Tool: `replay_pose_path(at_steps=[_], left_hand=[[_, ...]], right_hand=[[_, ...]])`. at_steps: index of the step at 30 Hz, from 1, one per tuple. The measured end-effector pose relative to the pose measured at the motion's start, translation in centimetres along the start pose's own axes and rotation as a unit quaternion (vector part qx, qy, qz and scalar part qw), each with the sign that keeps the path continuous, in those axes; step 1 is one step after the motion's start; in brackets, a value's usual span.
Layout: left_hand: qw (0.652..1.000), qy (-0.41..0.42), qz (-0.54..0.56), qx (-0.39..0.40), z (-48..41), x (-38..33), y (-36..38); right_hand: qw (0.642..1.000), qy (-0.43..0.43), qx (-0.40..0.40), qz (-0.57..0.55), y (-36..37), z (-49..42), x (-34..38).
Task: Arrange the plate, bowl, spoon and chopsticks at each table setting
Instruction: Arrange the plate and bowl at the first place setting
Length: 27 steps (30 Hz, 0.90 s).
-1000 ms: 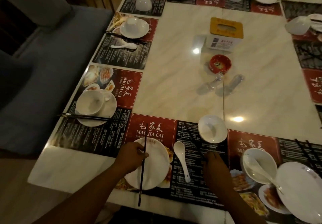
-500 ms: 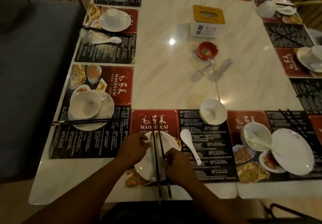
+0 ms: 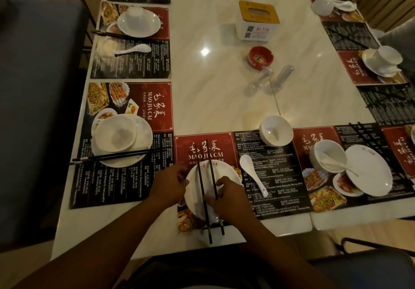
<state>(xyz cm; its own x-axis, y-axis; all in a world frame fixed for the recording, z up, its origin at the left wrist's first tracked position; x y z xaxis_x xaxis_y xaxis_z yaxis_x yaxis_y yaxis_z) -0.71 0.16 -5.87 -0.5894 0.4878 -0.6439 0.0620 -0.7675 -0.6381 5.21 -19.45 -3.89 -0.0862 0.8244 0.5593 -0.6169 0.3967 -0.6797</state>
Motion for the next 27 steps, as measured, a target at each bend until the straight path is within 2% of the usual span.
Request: replay_pose_path(at_steps=[5,27], left_hand=[[1.000,-0.001,0.025,0.017,0.1,0.2,0.3],[0.999,-0.014,0.033,0.026,0.2,0.0,0.4]], right_hand=[[0.999,-0.024,-0.006,0.046,0.6,0.5,0.6],[0.999,-0.009,-0.041,-0.005,-0.1,0.9,-0.9]])
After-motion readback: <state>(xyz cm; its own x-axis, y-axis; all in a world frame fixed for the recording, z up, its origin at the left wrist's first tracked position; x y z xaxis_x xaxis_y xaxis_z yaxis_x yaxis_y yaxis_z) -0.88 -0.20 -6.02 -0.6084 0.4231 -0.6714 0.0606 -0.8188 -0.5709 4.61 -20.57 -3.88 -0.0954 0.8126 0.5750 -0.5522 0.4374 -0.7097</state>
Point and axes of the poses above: each hand's wrist, its own z-axis away from the middle knuckle, its own y-axis out of the palm, x = y × z, the point moved 1 cm from there along -z, towards the middle knuckle, and after that the axes turned 3 degrees about -y, right-handed, at the moved point
